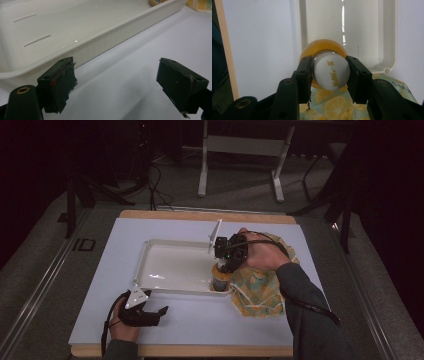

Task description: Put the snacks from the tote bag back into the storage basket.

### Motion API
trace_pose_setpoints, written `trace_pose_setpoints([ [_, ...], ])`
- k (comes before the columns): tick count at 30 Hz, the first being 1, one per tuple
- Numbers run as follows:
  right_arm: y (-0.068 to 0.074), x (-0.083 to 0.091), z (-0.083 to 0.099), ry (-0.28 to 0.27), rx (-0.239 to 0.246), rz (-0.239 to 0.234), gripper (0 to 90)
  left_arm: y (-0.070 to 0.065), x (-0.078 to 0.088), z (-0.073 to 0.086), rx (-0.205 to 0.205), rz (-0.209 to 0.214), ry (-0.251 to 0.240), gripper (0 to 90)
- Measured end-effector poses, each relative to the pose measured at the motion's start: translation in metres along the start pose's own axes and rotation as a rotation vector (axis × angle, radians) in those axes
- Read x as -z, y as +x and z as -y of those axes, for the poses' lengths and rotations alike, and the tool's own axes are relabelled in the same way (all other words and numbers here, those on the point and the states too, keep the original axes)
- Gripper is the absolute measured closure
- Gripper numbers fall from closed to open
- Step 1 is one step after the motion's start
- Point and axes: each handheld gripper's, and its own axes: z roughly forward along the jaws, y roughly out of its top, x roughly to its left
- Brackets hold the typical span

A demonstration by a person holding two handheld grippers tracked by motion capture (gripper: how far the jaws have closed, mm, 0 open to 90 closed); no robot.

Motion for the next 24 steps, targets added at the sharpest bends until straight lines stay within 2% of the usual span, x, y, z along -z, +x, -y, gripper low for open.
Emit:
trace_pose_setpoints([
  [20,-0.0007,-0.0003,0.0025,-0.003,-0.028,-0.004,58.7,-0.0003,0.0001,0.0000,-0.002,0.000,0.000,15.6],
  [24,-0.0014,0.0007,0.0034,0.016,-0.030,-0.006,58.7,-0.0002,-0.0001,0.0000,-0.001,0.000,0.001,15.6],
])
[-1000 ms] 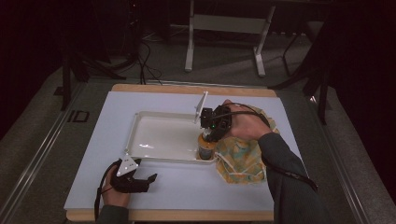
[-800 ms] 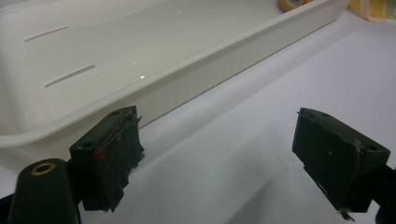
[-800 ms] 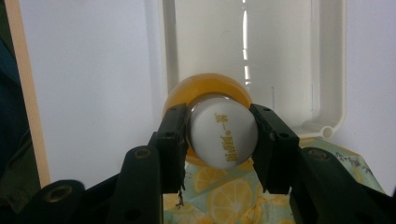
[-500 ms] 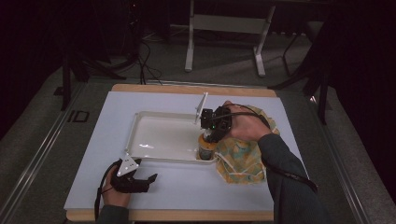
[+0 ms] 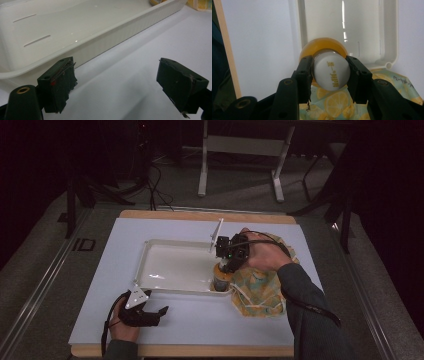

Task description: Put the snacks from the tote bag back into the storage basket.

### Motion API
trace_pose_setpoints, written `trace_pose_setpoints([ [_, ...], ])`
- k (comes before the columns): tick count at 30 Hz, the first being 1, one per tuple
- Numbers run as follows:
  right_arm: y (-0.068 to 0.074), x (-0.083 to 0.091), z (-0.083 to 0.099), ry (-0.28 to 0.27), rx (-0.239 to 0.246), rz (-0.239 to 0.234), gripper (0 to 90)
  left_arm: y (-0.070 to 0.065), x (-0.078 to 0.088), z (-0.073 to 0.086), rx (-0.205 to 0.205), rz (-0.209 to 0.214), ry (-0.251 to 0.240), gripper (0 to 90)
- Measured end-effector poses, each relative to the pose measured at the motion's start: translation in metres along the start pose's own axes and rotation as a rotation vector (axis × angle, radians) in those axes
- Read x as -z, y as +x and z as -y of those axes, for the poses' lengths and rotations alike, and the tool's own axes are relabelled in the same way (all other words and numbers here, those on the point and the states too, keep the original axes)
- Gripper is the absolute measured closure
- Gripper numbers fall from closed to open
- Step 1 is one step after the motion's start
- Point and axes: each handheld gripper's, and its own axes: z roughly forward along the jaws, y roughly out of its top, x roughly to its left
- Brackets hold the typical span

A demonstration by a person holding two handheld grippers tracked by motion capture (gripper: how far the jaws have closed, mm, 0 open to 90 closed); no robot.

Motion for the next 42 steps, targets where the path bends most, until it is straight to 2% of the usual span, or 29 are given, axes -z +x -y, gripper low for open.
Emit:
trace_pose_setpoints([
  [10,0.000,0.002,-0.003,0.046,-0.015,-0.004,58.8,0.000,0.000,0.000,-0.002,-0.001,0.004,15.6],
  [16,-0.001,0.001,-0.003,0.037,-0.020,0.006,58.0,0.000,0.000,0.000,-0.004,-0.001,0.007,15.6],
  [23,0.000,0.000,-0.005,0.037,-0.011,0.034,49.6,0.000,0.000,0.000,-0.005,-0.002,0.008,15.6],
  [33,0.001,0.003,0.001,0.004,-0.024,0.048,42.9,0.000,-0.001,0.000,-0.005,-0.002,0.009,15.6],
  [39,-0.001,0.011,0.005,-0.065,-0.049,0.059,38.6,0.000,-0.001,0.000,-0.005,-0.004,0.009,15.6],
  [42,-0.001,0.015,0.007,-0.074,-0.051,0.072,37.3,0.000,-0.001,0.000,-0.004,-0.004,0.010,15.6],
])
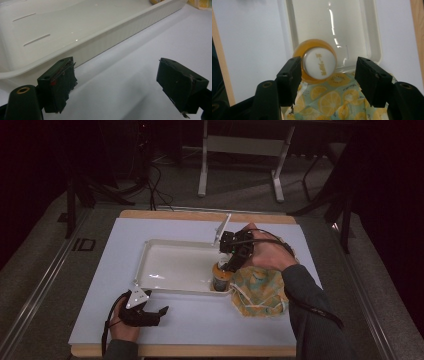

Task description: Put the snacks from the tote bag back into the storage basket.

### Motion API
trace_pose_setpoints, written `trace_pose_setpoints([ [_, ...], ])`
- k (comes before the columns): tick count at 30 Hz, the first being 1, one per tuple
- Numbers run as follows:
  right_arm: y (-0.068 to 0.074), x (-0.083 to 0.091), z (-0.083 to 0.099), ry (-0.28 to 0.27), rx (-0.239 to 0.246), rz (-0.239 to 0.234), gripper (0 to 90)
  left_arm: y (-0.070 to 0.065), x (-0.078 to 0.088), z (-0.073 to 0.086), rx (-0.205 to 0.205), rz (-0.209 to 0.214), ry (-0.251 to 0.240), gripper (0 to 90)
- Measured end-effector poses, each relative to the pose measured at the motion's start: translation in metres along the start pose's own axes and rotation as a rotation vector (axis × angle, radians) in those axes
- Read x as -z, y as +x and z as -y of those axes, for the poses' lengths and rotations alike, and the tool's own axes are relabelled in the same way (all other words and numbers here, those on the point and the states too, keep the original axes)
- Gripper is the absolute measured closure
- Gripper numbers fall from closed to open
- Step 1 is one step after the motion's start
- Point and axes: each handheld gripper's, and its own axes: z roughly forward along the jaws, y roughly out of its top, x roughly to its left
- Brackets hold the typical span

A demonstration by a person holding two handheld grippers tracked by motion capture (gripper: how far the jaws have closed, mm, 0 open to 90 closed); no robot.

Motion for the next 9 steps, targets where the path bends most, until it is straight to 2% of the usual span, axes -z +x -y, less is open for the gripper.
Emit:
trace_pose_setpoints([
  [9,0.000,0.015,0.018,-0.056,-0.034,0.052,38.1,0.000,0.000,0.000,0.002,0.002,0.001,15.6],
])
